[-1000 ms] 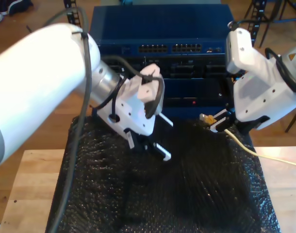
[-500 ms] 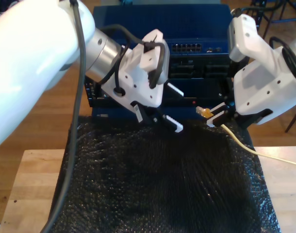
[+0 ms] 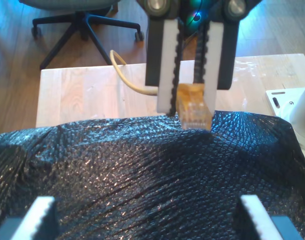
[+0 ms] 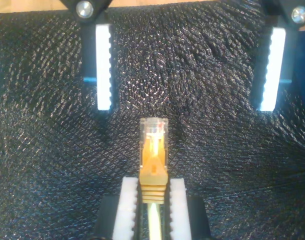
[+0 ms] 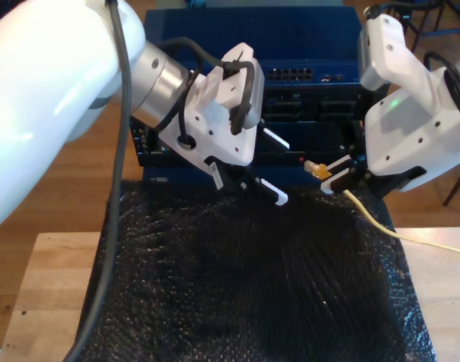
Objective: Grab the cable and plug it in
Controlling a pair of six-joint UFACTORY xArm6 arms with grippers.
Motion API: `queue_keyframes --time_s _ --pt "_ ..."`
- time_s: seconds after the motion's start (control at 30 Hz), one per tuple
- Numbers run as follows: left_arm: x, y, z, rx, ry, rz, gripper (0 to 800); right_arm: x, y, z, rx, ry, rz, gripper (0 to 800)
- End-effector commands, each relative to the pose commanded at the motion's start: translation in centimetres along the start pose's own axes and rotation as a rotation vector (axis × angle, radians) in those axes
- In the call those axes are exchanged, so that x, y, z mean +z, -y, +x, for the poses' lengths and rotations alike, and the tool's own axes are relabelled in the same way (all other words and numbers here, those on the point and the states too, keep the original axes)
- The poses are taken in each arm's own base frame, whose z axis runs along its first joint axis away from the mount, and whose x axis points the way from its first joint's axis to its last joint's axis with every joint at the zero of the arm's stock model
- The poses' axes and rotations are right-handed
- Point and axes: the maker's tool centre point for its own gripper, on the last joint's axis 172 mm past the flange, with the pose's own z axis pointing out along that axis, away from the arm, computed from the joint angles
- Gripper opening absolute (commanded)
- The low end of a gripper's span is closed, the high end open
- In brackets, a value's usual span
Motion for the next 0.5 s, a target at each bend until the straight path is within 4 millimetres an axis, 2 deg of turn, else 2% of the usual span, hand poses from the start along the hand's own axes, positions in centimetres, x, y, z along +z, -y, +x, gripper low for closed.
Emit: queue_keyframes --time_s 0.23,0.5 --pt "-0.1 -0.4 0.5 0.011 -0.003 -0.01 800 0.4 0.0 -0.3 0.004 0.004 0.007 4" --pt "-1.0 -0.6 2.0 0.038 -0.011 -0.015 800 0.9 0.3 -0.6 0.01 0.005 0.018 4"
